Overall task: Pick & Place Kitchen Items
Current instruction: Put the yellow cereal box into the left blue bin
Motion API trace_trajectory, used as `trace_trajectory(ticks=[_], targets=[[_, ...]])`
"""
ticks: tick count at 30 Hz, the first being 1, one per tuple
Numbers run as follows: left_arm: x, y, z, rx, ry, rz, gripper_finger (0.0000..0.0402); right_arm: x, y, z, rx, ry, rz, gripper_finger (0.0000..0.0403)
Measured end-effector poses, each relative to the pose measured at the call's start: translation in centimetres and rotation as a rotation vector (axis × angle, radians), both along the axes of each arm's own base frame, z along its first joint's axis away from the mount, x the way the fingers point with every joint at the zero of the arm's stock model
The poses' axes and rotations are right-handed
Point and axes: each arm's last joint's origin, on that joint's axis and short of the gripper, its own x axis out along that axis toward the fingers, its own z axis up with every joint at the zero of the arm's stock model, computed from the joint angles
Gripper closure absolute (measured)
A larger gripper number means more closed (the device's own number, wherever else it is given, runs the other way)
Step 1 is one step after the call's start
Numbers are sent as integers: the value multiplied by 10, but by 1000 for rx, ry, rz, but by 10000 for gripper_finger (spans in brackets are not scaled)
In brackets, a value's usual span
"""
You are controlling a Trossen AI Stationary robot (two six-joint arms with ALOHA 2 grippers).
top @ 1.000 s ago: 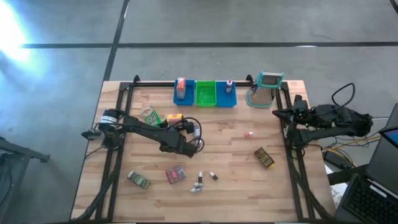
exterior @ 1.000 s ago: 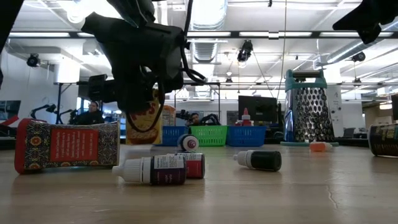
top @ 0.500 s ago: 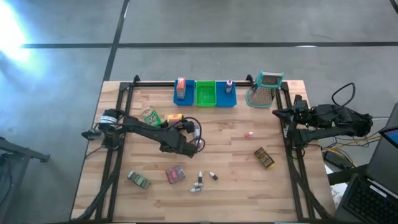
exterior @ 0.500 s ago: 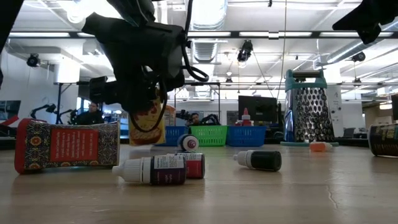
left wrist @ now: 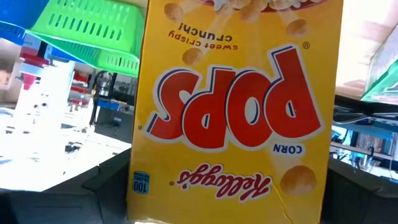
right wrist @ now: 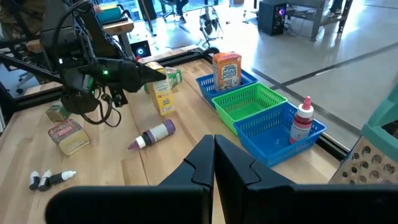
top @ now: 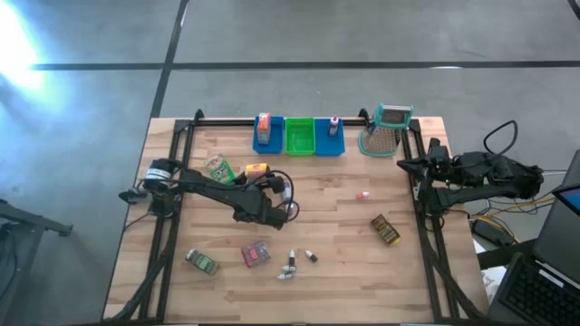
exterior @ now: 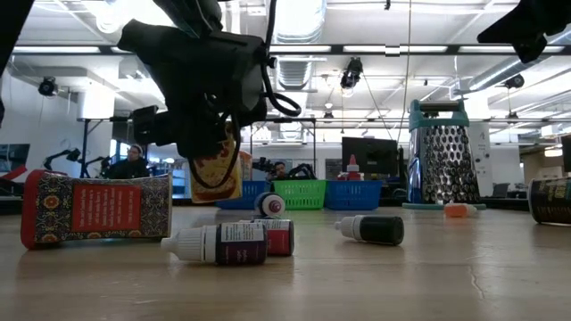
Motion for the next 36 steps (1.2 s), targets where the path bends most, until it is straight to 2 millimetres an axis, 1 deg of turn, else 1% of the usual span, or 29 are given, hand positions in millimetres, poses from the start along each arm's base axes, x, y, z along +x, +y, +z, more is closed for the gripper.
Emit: trace_trajectory(ticks=[3,11,14,19,36], targets=[[0,-1,0,0,6,-7,45,0,0,0,0,0,0,394],[0,-5,0,-2,95,-52,42,0,0,0,0,0,0,394],[0,-7,0,1,97,-60,32,0,0,0,0,0,0,394],[0,-9,0,2,101,-68,5,0,0,0,0,0,0,394],[0,-9,-1,19,142,-85,2,0,0,0,0,0,0,394]])
